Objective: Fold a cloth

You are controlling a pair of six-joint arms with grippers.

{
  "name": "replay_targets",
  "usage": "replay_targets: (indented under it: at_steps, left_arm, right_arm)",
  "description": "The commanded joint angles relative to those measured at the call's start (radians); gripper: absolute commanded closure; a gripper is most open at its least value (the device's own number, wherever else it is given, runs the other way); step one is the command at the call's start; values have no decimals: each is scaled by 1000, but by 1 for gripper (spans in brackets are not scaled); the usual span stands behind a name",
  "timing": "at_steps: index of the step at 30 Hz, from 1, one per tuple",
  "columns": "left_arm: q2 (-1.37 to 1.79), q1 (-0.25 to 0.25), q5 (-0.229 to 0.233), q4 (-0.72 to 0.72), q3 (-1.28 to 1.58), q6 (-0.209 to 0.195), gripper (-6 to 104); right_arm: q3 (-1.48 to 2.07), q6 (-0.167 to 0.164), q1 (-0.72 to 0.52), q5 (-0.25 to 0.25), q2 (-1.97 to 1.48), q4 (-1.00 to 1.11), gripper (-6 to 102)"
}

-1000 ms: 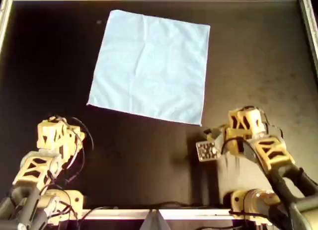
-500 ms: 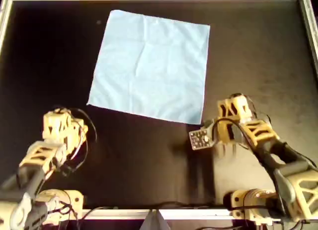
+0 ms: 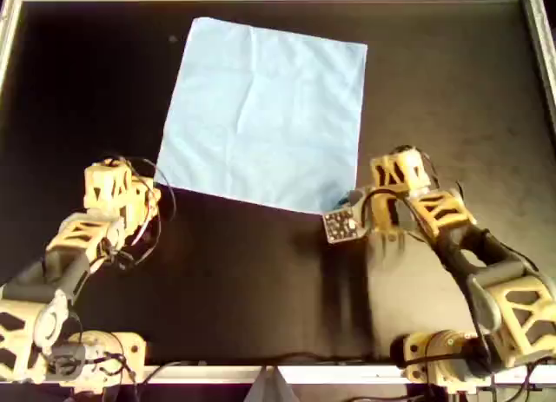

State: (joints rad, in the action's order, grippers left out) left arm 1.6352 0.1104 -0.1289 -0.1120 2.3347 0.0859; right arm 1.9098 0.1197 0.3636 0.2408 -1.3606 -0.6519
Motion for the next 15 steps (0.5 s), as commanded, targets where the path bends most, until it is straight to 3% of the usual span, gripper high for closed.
replay_targets:
  at_steps: [1,4,7,15]
  left_arm:
    - [-5,25,5,8,-18,2,42]
    - [-5,25,5,8,-18,2,42]
    - [-5,25,5,8,-18,2,42]
    - [-28,26,5,8,-52,3,42]
  right_arm:
    - [-35,21,67,-161,2,43,15]
    - [-37,58,147,-239,0,43,15]
    - [-37,94,187,-259,0,43,15]
    - [-63,101,176,-261,8,43,15]
